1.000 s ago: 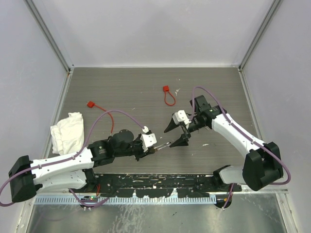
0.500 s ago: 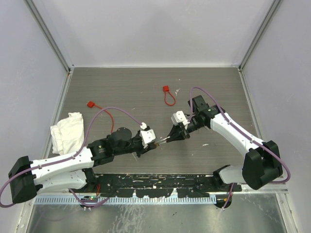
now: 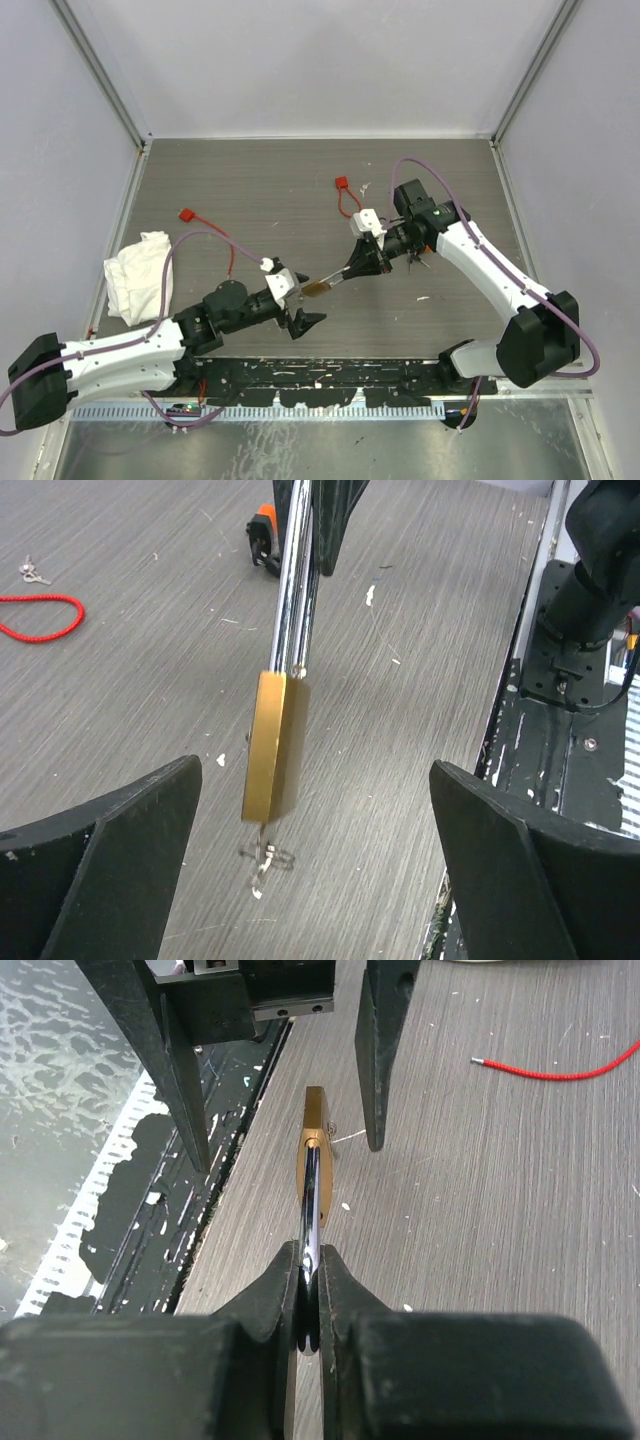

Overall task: Lock with the key
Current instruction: Lock the lock.

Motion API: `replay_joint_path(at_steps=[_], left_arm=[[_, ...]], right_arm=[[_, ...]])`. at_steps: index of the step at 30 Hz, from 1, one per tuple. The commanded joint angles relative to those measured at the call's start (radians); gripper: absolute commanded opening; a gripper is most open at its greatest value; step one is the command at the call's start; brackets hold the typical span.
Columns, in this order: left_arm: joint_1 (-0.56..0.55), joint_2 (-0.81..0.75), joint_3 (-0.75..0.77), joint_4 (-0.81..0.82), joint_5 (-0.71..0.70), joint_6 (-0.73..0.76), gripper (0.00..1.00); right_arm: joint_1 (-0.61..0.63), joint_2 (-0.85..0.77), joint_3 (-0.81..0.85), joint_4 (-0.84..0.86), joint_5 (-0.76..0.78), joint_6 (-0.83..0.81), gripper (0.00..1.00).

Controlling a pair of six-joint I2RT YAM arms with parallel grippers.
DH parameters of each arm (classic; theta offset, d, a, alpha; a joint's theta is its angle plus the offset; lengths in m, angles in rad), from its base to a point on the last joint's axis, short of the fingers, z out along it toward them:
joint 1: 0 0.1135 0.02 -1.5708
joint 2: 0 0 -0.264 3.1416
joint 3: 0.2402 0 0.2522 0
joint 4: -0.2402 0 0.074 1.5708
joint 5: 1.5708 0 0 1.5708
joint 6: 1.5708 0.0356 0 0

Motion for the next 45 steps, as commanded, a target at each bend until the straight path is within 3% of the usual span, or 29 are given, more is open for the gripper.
replay_joint_path(at_steps=[1, 7, 14, 20, 26, 37, 40, 45], left_arm=[[0.020, -0.061, -0.066, 0.276, -0.028, -0.091, 0.98], [0.073, -0.036, -0.138, 0.479, 0.083, -0.087, 0.98], [0.215, 0.160, -0.172, 0.802, 0.315, -0.160, 0.99], [0.232, 0.277, -0.131, 0.858, 0.390, -0.136, 0.97], [0.242, 0.362, -0.089, 0.892, 0.456, -0.138, 0.85], [0.250, 0.522, -0.069, 1.043, 0.455, -0.159, 0.60], [0.252, 0.546, -0.062, 1.088, 0.460, -0.169, 0.50], [0.253, 0.554, -0.049, 1.089, 0.475, -0.195, 0.48]], right_arm=[[-0.013, -0.004, 0.065, -0.008, -0.070, 0.069, 0.01], [-0.022, -0.009, 0.060, 0.008, -0.060, 0.086, 0.01], [-0.041, -0.026, 0.062, -0.023, -0.083, 0.040, 0.01], [-0.080, -0.021, 0.073, -0.045, -0.139, 0.040, 0.01], [-0.110, -0.018, 0.072, -0.043, -0.172, 0.049, 0.01], [-0.109, -0.024, 0.044, -0.016, -0.208, 0.062, 0.01], [-0.110, -0.020, 0.040, -0.005, -0.209, 0.070, 0.01], [-0.110, -0.020, 0.034, 0.016, -0.207, 0.093, 0.01]])
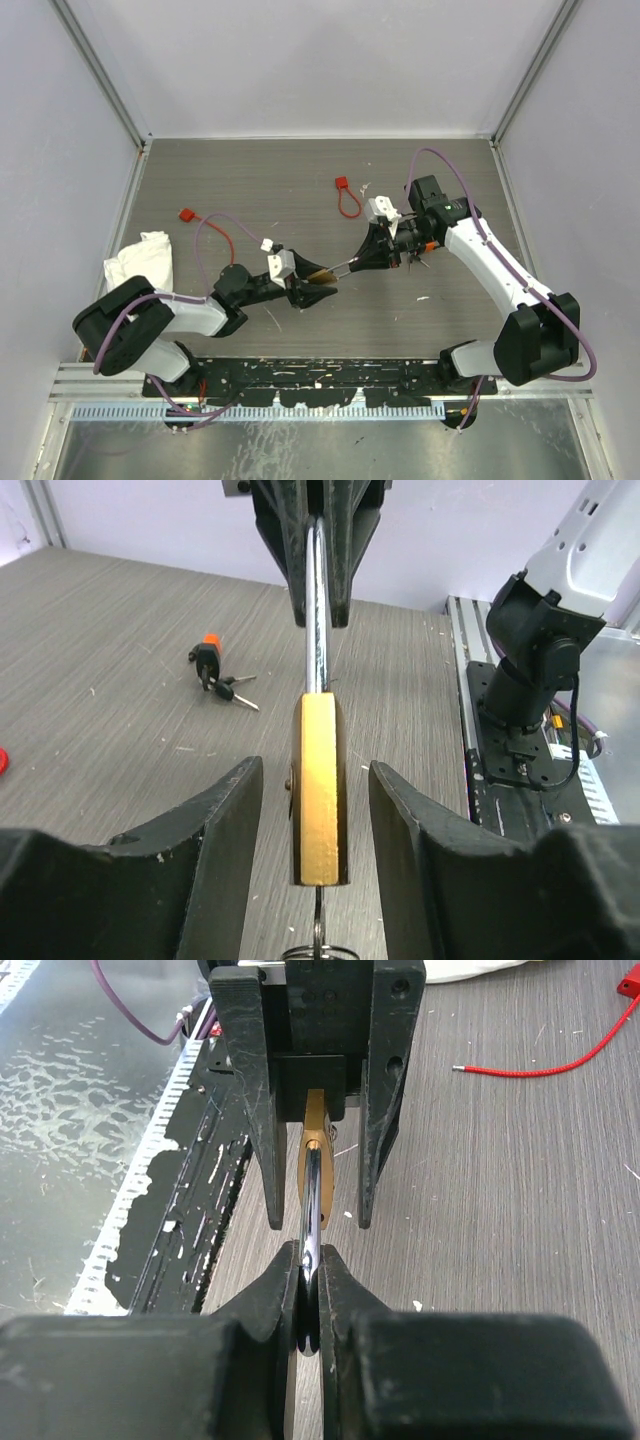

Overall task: Lock with the key
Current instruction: Lock the lock.

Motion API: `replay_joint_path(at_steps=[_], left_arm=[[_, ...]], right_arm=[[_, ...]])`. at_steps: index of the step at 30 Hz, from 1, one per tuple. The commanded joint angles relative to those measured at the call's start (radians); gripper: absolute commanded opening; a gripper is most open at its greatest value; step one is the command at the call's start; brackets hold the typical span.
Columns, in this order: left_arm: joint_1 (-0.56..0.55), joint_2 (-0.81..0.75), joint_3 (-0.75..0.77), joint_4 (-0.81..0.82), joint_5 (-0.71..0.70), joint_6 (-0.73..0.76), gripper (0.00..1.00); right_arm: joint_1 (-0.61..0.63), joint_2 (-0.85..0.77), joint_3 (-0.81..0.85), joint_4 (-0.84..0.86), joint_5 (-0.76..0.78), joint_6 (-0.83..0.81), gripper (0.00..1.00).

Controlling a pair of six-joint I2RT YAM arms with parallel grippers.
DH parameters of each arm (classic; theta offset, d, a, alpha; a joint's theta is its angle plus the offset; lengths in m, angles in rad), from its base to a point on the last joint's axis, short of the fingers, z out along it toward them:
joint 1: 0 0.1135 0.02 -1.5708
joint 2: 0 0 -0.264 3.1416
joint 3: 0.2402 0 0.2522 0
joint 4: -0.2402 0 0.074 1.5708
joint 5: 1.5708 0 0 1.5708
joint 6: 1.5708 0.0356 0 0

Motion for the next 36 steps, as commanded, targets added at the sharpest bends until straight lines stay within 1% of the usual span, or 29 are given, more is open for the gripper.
replay_joint_path(at_steps=[1, 5, 6, 8, 12, 17, 20, 22, 24, 27, 28, 30, 33, 36], left_arm=[[0.005, -0.002, 0.038, 0.115, 0.031, -0.026, 0.48], [0.005, 0.004, 0.051, 0.115, 0.057, -0.065, 0.45], [0.005, 0.005, 0.054, 0.115, 0.058, -0.071, 0.44], [0.006, 0.006, 0.057, 0.115, 0.059, -0.081, 0.36], [0.006, 0.009, 0.057, 0.115, 0.057, -0.092, 0.32], [0.006, 0.003, 0.041, 0.115, 0.029, -0.086, 0.34], [0.009, -0.014, 0.020, 0.095, 0.012, -0.058, 0.35], [0.018, -0.045, 0.014, 0.040, 0.015, -0.031, 0.37], [0.023, -0.086, 0.018, -0.054, 0.026, 0.002, 0.39], [0.027, -0.163, 0.036, -0.252, 0.036, 0.067, 0.41], [0.027, -0.212, 0.045, -0.323, 0.036, 0.088, 0.43], [0.027, -0.267, 0.054, -0.435, 0.025, 0.124, 0.47], [0.027, -0.316, 0.065, -0.537, 0.023, 0.151, 0.49], [0.027, -0.322, 0.075, -0.567, 0.046, 0.156, 0.49]], right_arm=[[-0.001, -0.026, 0.021, 0.066, -0.113, 0.051, 0.01], [-0.002, -0.040, -0.008, 0.170, -0.119, 0.148, 0.01], [-0.002, -0.045, -0.014, 0.185, -0.121, 0.163, 0.01], [-0.001, -0.052, -0.020, 0.209, -0.121, 0.187, 0.01], [-0.003, -0.056, -0.021, 0.216, -0.118, 0.195, 0.01], [-0.004, -0.067, -0.023, 0.217, -0.108, 0.191, 0.01], [-0.007, -0.081, -0.024, 0.216, -0.088, 0.184, 0.01], [-0.008, -0.089, -0.027, 0.215, -0.073, 0.174, 0.01], [-0.008, -0.094, -0.028, 0.208, -0.058, 0.160, 0.01], [-0.007, -0.083, -0.013, 0.138, -0.031, 0.086, 0.01], [-0.007, -0.074, -0.003, 0.108, -0.022, 0.055, 0.01], [-0.004, -0.058, 0.014, 0.052, -0.008, -0.008, 0.01], [0.008, -0.042, 0.027, 0.020, 0.014, -0.044, 0.01], [0.010, -0.046, 0.025, 0.018, 0.013, -0.052, 0.01]])
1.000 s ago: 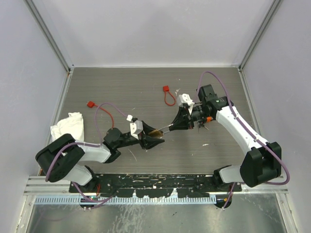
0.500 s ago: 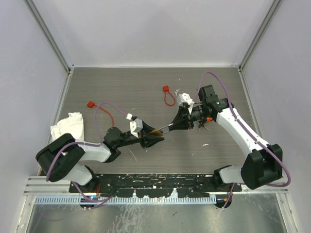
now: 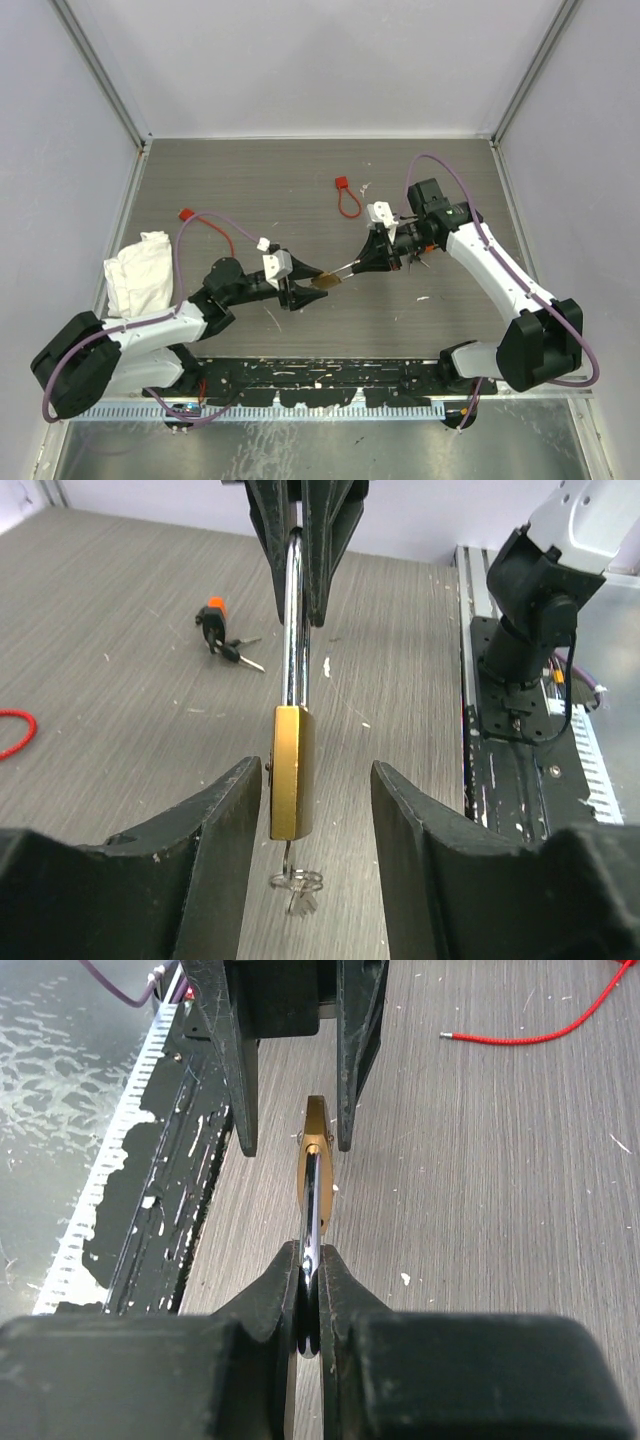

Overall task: Lock with the key
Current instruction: Lock the lock.

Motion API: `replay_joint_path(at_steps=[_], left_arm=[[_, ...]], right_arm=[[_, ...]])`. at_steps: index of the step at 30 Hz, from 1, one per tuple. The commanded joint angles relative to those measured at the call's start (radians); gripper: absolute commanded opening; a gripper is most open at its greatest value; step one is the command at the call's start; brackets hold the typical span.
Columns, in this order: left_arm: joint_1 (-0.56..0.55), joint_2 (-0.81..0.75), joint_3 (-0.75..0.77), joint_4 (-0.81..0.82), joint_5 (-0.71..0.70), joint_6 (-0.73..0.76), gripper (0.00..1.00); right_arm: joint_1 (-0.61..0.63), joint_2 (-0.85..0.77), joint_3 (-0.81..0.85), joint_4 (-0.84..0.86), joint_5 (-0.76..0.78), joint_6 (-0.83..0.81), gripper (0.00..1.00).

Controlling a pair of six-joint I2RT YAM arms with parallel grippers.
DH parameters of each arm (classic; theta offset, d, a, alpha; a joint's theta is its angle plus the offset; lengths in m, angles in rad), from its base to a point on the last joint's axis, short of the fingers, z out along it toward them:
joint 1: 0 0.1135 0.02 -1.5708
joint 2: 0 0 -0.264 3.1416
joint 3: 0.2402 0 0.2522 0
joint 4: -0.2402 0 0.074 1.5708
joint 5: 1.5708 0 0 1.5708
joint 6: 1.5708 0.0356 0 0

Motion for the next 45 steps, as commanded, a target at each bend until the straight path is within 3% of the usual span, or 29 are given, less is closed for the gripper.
replay_joint_path(at_steps=[1, 19, 25, 28, 29, 32, 34, 39, 45], left_arm=[[0.004, -0.017, 0.043, -0.114, 0.028, 0.052, 0.49], [0.005, 0.163, 0.107, 0.010, 0.085, -0.037, 0.42], [0.004, 0.188, 0.120, -0.015, 0.109, -0.041, 0.29], [0.005, 0.195, 0.119, -0.017, 0.105, -0.043, 0.01], [0.003, 0.196, 0.113, -0.010, 0.099, -0.042, 0.00], [0.001, 0.191, 0.080, 0.050, 0.064, -0.046, 0.00], [-0.004, 0.188, 0.058, 0.084, 0.038, -0.039, 0.00], [-0.044, 0.206, 0.008, 0.201, -0.051, 0.004, 0.00], [-0.056, 0.293, -0.023, 0.377, -0.080, -0.006, 0.00]], right_arm=[[0.007, -0.016, 0.059, -0.021, -0.061, -0.064, 0.01], [0.044, 0.002, 0.051, -0.018, -0.015, -0.078, 0.01], [0.052, 0.003, 0.051, -0.021, -0.003, -0.082, 0.01], [0.053, 0.004, 0.051, -0.025, 0.004, -0.086, 0.01], [0.053, 0.006, 0.052, -0.026, 0.009, -0.087, 0.10], [0.048, 0.011, 0.059, -0.044, 0.057, -0.107, 0.50], [0.033, 0.014, 0.068, -0.053, 0.075, -0.107, 0.64], [-0.021, 0.017, 0.069, -0.122, 0.049, -0.144, 0.72], [-0.033, -0.012, -0.103, 0.054, 0.041, -0.072, 0.69]])
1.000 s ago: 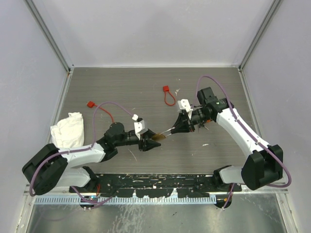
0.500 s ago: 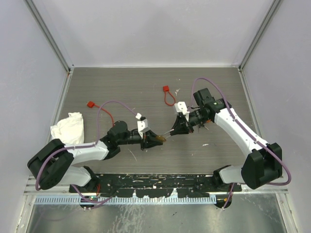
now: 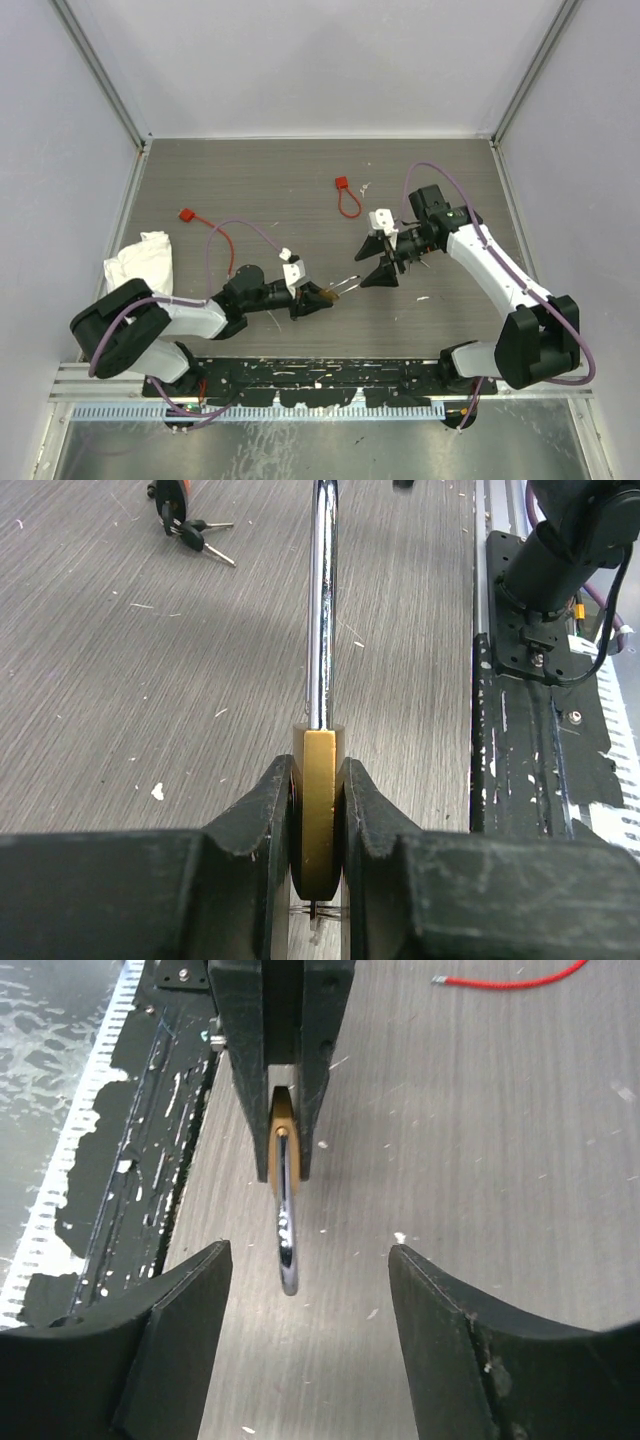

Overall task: Lock with the key
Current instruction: Lock the lock.

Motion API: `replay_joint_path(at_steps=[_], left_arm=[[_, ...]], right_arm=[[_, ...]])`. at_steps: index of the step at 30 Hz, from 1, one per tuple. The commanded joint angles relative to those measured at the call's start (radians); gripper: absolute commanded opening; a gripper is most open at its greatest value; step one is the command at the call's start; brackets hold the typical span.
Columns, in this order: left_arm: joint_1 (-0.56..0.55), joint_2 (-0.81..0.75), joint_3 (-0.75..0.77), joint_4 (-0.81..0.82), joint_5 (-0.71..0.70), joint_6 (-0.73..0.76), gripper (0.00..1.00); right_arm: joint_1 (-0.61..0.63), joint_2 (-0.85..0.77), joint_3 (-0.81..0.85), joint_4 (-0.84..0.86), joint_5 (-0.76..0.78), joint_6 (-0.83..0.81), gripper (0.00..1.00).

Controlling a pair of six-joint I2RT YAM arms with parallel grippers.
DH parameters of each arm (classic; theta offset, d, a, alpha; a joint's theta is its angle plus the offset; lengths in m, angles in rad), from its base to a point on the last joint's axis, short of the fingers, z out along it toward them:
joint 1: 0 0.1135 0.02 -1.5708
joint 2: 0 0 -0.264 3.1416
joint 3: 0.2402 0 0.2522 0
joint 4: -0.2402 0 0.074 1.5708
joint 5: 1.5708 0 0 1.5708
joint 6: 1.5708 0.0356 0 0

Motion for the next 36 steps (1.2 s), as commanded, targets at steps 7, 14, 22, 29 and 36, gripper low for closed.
replay_joint_path(at_steps=[7, 14, 22, 29, 36], left_arm=[[-0.004, 0.111, 0.003, 0.390, -0.042, -0.008, 0.00], [-0.004, 0.154, 0.023, 0.399, -0.036, -0.013, 0.00], [-0.004, 0.180, 0.033, 0.408, -0.045, -0.029, 0.02], [-0.004, 0.184, 0.024, 0.394, -0.080, -0.039, 0.65], [-0.008, 0.163, 0.046, 0.271, -0.049, -0.020, 0.74]], right_arm=[[0.000, -0.017, -0.107, 0.205, 0.011, 0.144, 0.47], [0.005, 0.007, -0.096, 0.149, -0.014, 0.080, 0.23], [0.016, 0.018, -0.060, 0.053, -0.026, -0.012, 0.01], [0.016, -0.035, 0.023, -0.044, 0.073, -0.064, 0.01], [0.017, -0.054, 0.042, -0.068, 0.136, -0.068, 0.01]])
